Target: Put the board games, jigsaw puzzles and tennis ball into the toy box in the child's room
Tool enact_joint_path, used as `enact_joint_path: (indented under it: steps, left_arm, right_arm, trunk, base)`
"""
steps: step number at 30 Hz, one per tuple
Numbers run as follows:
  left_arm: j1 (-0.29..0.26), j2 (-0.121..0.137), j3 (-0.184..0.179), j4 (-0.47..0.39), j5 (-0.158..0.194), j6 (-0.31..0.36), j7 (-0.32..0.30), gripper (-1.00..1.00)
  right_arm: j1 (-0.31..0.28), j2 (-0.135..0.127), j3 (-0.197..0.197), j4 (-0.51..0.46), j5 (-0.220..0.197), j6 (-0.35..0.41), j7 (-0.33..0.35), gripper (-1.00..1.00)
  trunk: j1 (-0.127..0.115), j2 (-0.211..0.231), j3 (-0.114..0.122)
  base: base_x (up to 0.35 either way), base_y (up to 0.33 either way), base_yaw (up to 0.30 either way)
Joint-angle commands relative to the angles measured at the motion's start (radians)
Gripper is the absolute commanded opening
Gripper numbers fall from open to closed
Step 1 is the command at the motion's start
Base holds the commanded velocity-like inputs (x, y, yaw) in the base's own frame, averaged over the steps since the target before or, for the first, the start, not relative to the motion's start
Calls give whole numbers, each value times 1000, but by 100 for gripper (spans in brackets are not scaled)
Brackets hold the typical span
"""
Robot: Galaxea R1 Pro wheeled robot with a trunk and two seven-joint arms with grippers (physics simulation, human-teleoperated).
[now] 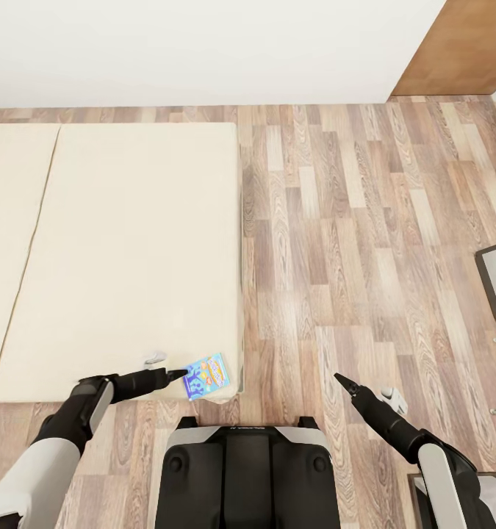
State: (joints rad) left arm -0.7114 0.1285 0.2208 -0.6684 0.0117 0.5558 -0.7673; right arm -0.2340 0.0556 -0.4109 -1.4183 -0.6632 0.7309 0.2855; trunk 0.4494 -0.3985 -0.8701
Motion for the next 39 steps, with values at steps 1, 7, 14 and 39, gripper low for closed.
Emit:
enact_joint_path:
  steps: [1, 7, 14, 39]
  left_arm:
    - [0, -10, 2, 0, 1, 8, 15, 100]
    - [0, -32, 2, 0, 3, 5, 81, 100]
    - [0, -47, 2, 0, 4, 7, 119, 100]
    - [0, -61, 2, 0, 5, 71, 124, 100]
  right_arm:
    - [-1, 1, -3, -1, 1, 7, 4, 100]
    - [-1, 1, -3, -1, 2, 7, 4, 100]
    - [-1, 1, -3, -1, 2, 7, 4, 100]
    - [-1, 3, -3, -1, 3, 7, 3, 100]
  trunk:
    - [1, -2, -1]
    - [1, -2, -1]
    - [1, -2, -1]
    - [1, -2, -1]
  base:
    - [0, 0, 0]
    - [0, 0, 0]
    - [0, 0, 0]
    - [0, 0, 0]
